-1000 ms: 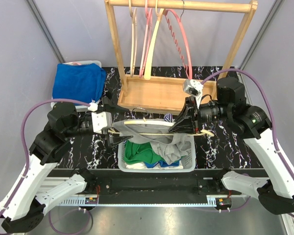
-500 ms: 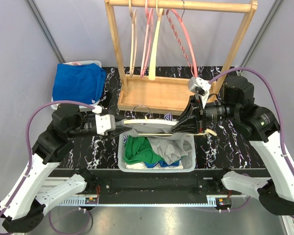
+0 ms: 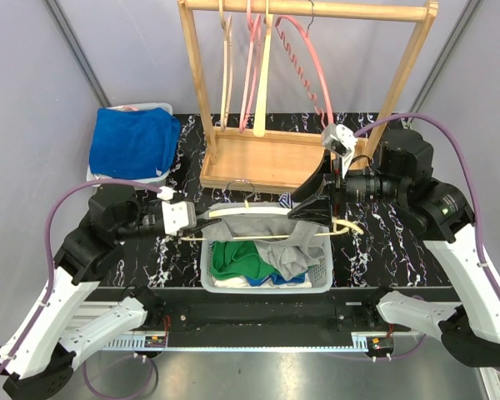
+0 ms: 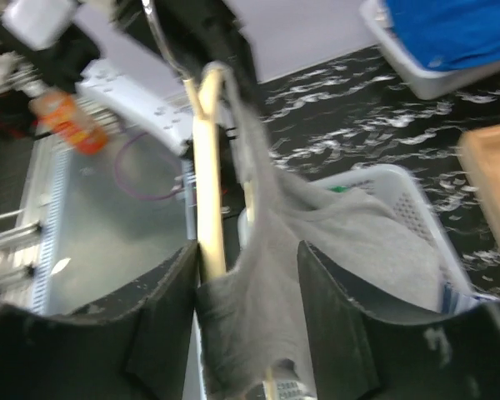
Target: Remove the tank top from the hanger
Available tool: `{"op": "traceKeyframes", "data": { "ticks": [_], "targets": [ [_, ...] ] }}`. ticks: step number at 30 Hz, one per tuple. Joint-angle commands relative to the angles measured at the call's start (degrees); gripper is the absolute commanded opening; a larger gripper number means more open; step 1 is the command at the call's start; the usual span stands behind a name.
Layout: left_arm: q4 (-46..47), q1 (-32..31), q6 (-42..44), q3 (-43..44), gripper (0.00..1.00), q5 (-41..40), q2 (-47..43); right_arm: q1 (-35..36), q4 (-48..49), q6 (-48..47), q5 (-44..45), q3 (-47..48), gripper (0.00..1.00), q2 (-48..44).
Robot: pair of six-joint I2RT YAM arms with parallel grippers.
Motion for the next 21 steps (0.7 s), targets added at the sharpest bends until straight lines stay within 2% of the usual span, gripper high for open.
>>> {"op": "traceKeyframes", "data": {
  "ticks": [1, 3, 6, 9, 14, 21],
  "targets": [
    [3.6, 0.1, 3.2, -2.7, 0.00, -2.9, -2.9, 0.0, 7.2, 3.5, 17.5, -1.6, 0.57, -3.9],
    [3.6, 0.5, 5.2, -4.8, 0.00, -6.3, -4.4, 0.0, 8.9, 4.9, 23.9, -3.6, 0.60, -5.9],
    [5.0, 0.9, 7.4, -6.8, 0.00, -10.6, -5.8, 0.0, 10.1, 6.7, 27.2, -6.9, 0.60, -10.0],
    [5.9, 1.1, 8.3, -7.6, 0.00, -11.7, -6.1, 0.0, 10.8, 8.8, 26.8, -10.0, 0.56, -12.7],
    [7.5, 1.7, 8.0, -7.4, 0.00, -12.0, -5.5, 0.0, 9.9, 10.5, 22.6, -13.1, 0.57, -13.1],
    [9.9, 2.6, 5.6, -7.7, 0.00, -11.7, -5.3, 0.0, 14.5, 13.1, 20.7, -19.0, 0.56, -13.7]
  ]
}}
